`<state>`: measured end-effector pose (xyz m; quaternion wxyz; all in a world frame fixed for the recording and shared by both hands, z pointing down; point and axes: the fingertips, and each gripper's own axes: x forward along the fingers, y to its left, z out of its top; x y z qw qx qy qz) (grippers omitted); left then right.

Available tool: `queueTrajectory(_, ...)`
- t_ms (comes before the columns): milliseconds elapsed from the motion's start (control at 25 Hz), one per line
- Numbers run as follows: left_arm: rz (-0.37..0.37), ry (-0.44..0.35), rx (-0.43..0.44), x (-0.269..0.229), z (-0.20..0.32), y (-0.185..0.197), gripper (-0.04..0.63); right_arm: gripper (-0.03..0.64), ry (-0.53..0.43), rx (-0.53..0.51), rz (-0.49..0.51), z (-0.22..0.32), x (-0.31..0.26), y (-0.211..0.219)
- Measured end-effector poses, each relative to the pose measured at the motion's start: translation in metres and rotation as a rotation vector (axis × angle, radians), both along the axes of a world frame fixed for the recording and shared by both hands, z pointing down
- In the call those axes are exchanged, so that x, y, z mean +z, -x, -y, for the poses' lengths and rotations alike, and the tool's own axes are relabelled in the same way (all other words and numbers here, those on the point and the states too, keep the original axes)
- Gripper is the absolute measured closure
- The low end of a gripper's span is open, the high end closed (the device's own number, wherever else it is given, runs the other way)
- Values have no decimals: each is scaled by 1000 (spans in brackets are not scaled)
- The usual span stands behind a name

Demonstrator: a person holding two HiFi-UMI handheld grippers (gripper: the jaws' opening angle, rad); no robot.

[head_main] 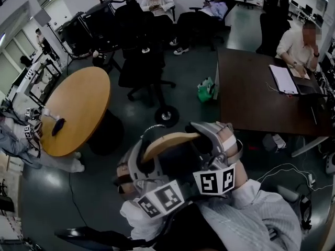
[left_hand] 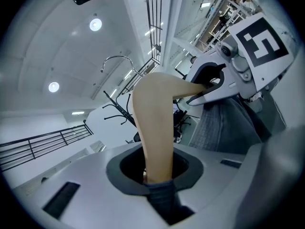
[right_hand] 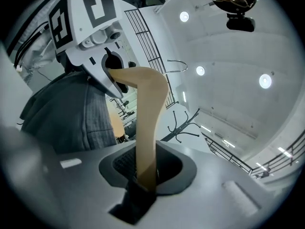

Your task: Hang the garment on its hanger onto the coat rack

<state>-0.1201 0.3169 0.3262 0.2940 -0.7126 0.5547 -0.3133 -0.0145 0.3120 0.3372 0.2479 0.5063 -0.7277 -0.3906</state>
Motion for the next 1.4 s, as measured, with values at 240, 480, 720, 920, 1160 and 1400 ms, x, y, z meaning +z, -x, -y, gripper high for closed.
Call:
queueTrajectory(240, 28, -24, -46, -8, 119, -2, 526, 541, -18, -48, 16, 125, -5, -1)
queueTrajectory(480, 26, -57, -70, -22, 237, -8, 526, 540, -44, -61, 22, 244, -19, -8)
queueTrajectory(720, -6, -74, -68, -37, 333, -15, 526, 540, -76, -50, 11, 339, -37, -15)
queueTrajectory(920, -26, -74, -22, -44, 404, -14, 526, 537, -100, -6, 6, 406, -46, -16)
queueTrajectory(1160, -38, -82, 92, -46, 493, -4, 526, 535, -153, 107, -9, 483, -52, -5)
queueTrajectory(1400, -31, -94, 249, -72, 583, 13, 526, 532, -189, 268, -7, 557, -78, 14)
